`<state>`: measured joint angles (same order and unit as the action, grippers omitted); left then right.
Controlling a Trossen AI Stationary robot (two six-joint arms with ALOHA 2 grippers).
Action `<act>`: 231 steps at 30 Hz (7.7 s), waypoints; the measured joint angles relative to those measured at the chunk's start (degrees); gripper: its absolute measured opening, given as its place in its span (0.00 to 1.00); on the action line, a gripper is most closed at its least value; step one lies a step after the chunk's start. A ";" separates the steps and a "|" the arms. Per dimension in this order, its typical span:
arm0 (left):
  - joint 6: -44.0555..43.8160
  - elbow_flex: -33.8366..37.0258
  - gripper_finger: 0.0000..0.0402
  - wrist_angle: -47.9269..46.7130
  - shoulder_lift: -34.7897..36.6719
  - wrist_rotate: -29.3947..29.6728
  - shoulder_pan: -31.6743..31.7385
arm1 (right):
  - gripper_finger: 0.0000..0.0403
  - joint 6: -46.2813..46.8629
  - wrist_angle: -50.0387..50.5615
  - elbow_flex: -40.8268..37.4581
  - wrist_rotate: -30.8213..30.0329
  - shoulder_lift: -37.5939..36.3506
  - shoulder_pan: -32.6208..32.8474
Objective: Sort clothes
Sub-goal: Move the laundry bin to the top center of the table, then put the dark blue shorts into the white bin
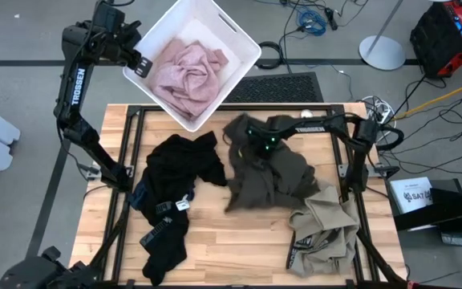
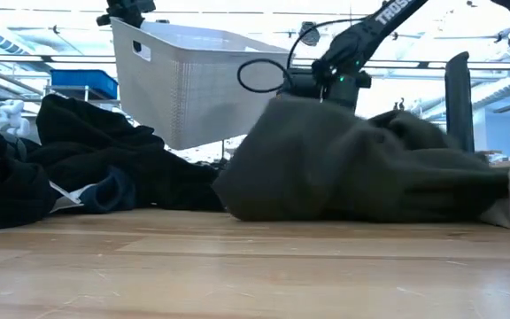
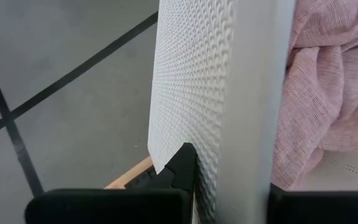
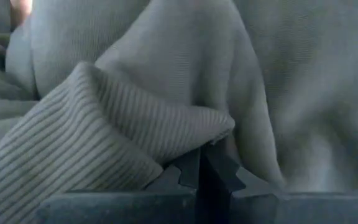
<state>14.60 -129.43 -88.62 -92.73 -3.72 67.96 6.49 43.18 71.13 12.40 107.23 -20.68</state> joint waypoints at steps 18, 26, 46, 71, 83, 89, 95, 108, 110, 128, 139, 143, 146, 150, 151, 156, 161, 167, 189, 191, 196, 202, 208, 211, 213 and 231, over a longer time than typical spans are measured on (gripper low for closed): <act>0.34 0.02 0.05 0.05 -0.02 -3.61 -0.22 | 0.00 9.79 2.00 1.10 -14.92 -20.87 22.52; 0.32 0.04 0.05 -0.51 -0.02 -3.76 -0.22 | 0.00 -1.22 -11.74 1.08 -24.06 -10.83 9.43; 0.38 0.07 0.05 -0.41 -0.02 -3.57 -0.22 | 0.00 -0.57 -24.22 1.68 -16.56 7.77 11.31; 0.75 0.50 0.05 -0.12 -0.02 -7.44 -2.86 | 0.00 -0.99 26.86 38.77 -28.54 7.62 30.75; 3.10 8.77 0.05 4.25 -2.64 -7.93 -15.71 | 0.00 6.86 45.63 61.00 -33.50 -1.27 30.54; 9.00 9.42 0.05 11.77 -7.58 -7.77 -20.53 | 0.00 10.16 43.36 60.96 -36.96 -10.59 30.59; 14.65 8.89 0.05 15.75 -13.75 -7.73 -22.43 | 0.00 11.07 42.35 60.96 -36.95 -14.49 32.63; 20.05 -3.12 0.04 8.30 -27.77 -12.79 -23.12 | 0.00 11.03 43.59 60.85 -37.87 -13.88 33.54; 20.41 -3.21 0.04 6.94 -28.54 -12.63 -23.15 | 0.00 11.00 43.73 60.85 -37.89 -13.85 33.54; 20.64 -3.44 0.33 9.65 -27.86 -6.16 -25.04 | 0.00 11.35 45.72 60.85 -37.90 -13.81 33.54; 19.35 -5.57 0.39 17.82 -20.37 -1.54 -25.14 | 0.00 11.46 45.94 60.88 -37.90 -13.81 33.54; 17.32 -5.51 0.39 12.76 -14.20 -14.46 -25.19 | 0.00 10.71 46.54 60.88 -37.89 -13.81 33.52; 18.45 -5.52 0.39 5.29 -10.74 -24.45 -26.95 | 0.00 9.02 46.59 60.88 -37.88 -13.81 33.01; 18.72 -5.46 0.37 -0.82 -9.06 -27.96 -33.25 | 0.00 7.80 46.57 60.88 -37.94 -13.81 31.80; 18.74 -5.44 0.36 -0.96 -8.78 -29.06 -35.48 | 0.00 7.56 46.57 60.88 -37.94 -13.81 31.44; 18.72 -5.22 0.30 -0.73 -8.36 -30.60 -47.61 | 0.00 6.98 46.57 60.88 -37.92 -13.81 30.10; 15.45 0.20 0.24 2.73 -9.43 -24.32 -59.23 | 0.00 7.09 46.81 60.88 -37.92 -13.81 30.00; 11.37 12.43 0.07 8.63 -11.40 -3.63 -68.20 | 0.00 7.38 46.83 60.88 -37.83 -13.81 30.02; 6.65 21.09 0.01 6.46 -11.74 13.85 -63.41 | 0.00 7.38 46.83 60.90 -37.74 -13.78 30.02; 6.62 21.09 0.00 6.34 -11.74 14.56 -62.35 | 0.00 7.38 46.83 60.90 -37.59 -13.78 30.04; 5.14 21.09 0.01 2.57 -11.74 14.08 -60.82 | 0.00 7.38 46.83 60.90 -37.59 -13.78 30.02; 2.92 21.11 0.05 -1.30 -9.70 5.91 -62.02 | 0.00 6.81 46.85 60.90 -37.59 -13.78 29.94; -2.96 21.14 0.03 -1.30 -3.62 8.95 -61.30 | 0.00 6.52 46.82 60.90 -37.58 -13.78 29.71; -5.27 25.26 0.02 0.94 0.31 7.95 -60.69 | 0.00 6.52 46.82 60.90 -37.53 -13.78 29.92; -7.30 30.53 0.01 2.54 3.79 6.59 -60.35 | 0.00 6.30 46.83 60.90 -37.50 -13.78 30.13; -5.19 63.72 0.24 23.97 12.65 -2.22 -61.73 | 0.00 5.33 46.83 60.90 -35.91 -13.78 27.75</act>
<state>9.42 -65.71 -64.65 -80.08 -5.93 6.23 11.82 90.02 132.03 -23.51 93.45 7.07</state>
